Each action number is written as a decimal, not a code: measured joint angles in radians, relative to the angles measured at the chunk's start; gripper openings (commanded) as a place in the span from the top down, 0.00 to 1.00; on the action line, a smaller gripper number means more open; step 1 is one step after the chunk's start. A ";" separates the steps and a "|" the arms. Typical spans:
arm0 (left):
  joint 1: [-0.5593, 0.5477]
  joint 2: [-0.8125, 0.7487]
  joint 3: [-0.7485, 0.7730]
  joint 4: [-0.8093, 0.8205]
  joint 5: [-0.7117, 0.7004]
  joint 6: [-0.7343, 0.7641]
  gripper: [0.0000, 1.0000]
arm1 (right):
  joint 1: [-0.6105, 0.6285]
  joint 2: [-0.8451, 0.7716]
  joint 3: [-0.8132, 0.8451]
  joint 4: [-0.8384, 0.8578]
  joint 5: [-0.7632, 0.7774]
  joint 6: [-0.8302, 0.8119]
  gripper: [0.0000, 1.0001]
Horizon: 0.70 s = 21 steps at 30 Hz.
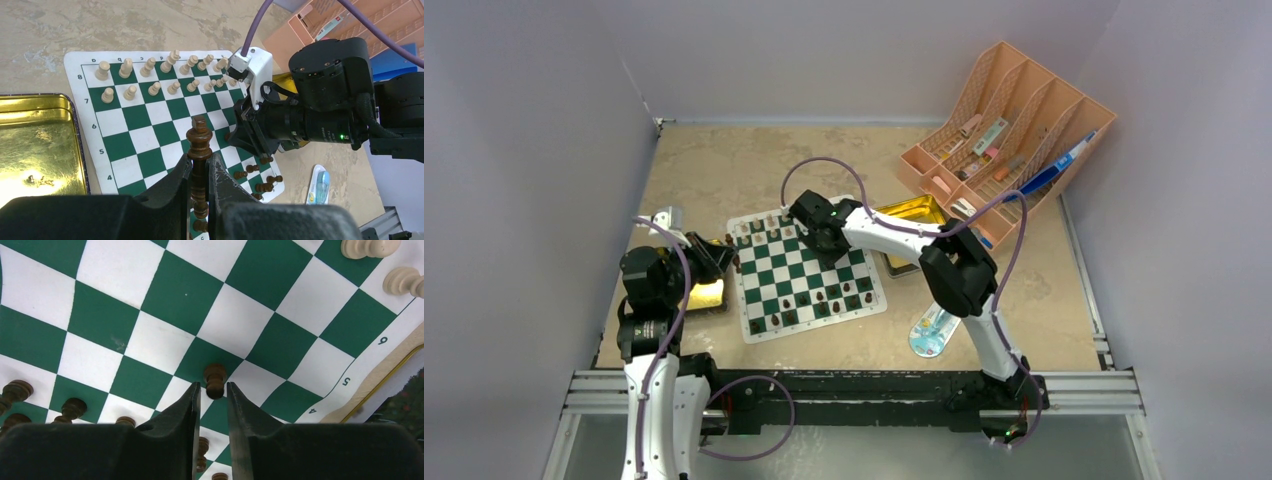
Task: Set up the chess pieces on the board
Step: Place the chess piece on the chessboard, then pick up the chess piece from the chessboard.
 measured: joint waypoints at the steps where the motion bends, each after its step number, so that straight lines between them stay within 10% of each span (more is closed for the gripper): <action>1: 0.000 0.000 0.000 0.000 -0.002 0.000 1.00 | 0.000 0.000 0.000 0.001 0.000 -0.002 0.70; 21: 0.000 0.000 0.000 0.000 -0.009 0.000 1.00 | -0.025 -0.134 -0.180 0.198 -0.019 0.025 0.69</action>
